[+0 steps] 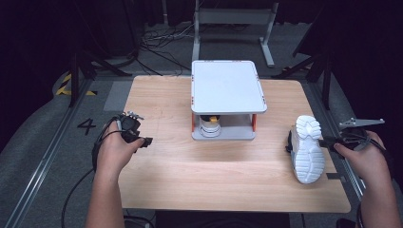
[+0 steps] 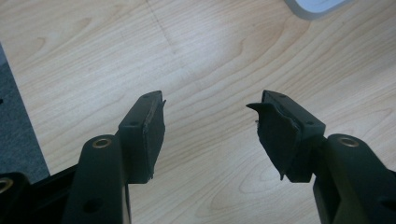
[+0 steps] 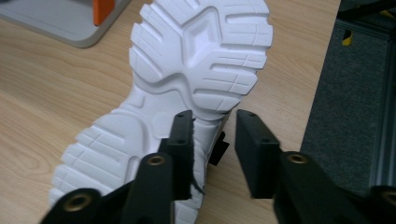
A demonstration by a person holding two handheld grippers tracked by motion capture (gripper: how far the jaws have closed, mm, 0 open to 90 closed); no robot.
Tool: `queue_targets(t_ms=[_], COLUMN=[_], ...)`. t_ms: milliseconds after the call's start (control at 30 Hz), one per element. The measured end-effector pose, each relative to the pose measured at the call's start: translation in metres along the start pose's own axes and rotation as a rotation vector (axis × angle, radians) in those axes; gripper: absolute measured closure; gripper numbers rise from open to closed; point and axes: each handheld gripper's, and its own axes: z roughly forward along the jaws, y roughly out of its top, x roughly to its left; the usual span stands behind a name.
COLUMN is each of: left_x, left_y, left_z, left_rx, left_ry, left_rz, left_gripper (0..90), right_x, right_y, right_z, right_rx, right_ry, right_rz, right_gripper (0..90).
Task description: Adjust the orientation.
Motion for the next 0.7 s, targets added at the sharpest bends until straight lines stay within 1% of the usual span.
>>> queue_targets(t_ms=[33, 67, 133, 167, 200, 233, 267, 333, 367, 400, 433, 467, 533, 600, 700], left_x=[-0.001, -0.002, -0.003, -0.004, -0.003, -0.003, -0.002, -0.002, -0.003, -0.003, -0.005, -0.005, -0.006, -0.007, -0.007], left_y=[0.000, -0.001, -0.002, -0.003, -0.003, -0.004, -0.005, -0.005, -0.005, -0.004, -0.004, -0.004, -0.003, -0.002, -0.002], left_z=[0.000, 0.000, -0.002, -0.002, -0.003, -0.003, -0.003, -0.002, -0.001, -0.001, 0.001, 0.001, 0.002, 0.002, 0.003], left_rx=[-0.002, -0.004, -0.010, -0.012, -0.013, -0.014, -0.011, -0.008, -0.008, -0.004, -0.001, -0.001, 0.000, 0.001, 0.005], left_ry=[-0.001, -0.009, -0.021, -0.020, -0.022, -0.016, -0.016, -0.011, -0.011, -0.015, -0.021, -0.021, -0.028, -0.027, -0.028], left_rz=[0.007, 0.005, 0.006, 0.003, 0.005, -0.003, -0.002, -0.006, -0.010, -0.004, -0.004, -0.004, 0.006, 0.005, 0.006], left_gripper=[42.1, 42.1, 42.2, 42.2, 42.2, 42.4, 42.4, 42.7, 42.9, 42.8, 42.8, 42.8, 42.8, 42.8, 42.7], right_x=[0.000, 0.000, -0.001, -0.003, -0.003, -0.001, -0.001, 0.006, 0.010, 0.015, 0.023, 0.023, 0.028, 0.031, 0.041], right_y=[0.001, 0.002, 0.002, 0.002, 0.004, 0.005, 0.005, 0.009, 0.011, 0.013, 0.016, 0.016, 0.015, 0.016, 0.019], right_z=[0.003, 0.008, 0.010, 0.011, 0.012, 0.011, 0.011, 0.010, 0.011, 0.012, 0.018, 0.018, 0.026, 0.029, 0.033], right_rx=[0.001, 0.013, 0.019, 0.023, 0.019, 0.016, 0.016, 0.012, 0.008, 0.014, 0.048, 0.048, 0.072, 0.057, 0.056], right_ry=[-0.001, -0.002, -0.004, -0.014, -0.012, 0.000, 0.000, 0.042, 0.060, 0.065, 0.054, 0.054, 0.069, 0.077, 0.099], right_rz=[-0.005, 0.001, 0.010, 0.015, 0.023, 0.020, 0.020, 0.009, -0.011, -0.028, -0.054, -0.054, -0.061, -0.065, -0.095], right_gripper=[76.8, 80.4, 80.8, 82.3, 85.2, 86.7, 86.7, 88.8, 89.6, 89.9, 90.0, 90.0, 90.0, 90.0, 90.0])
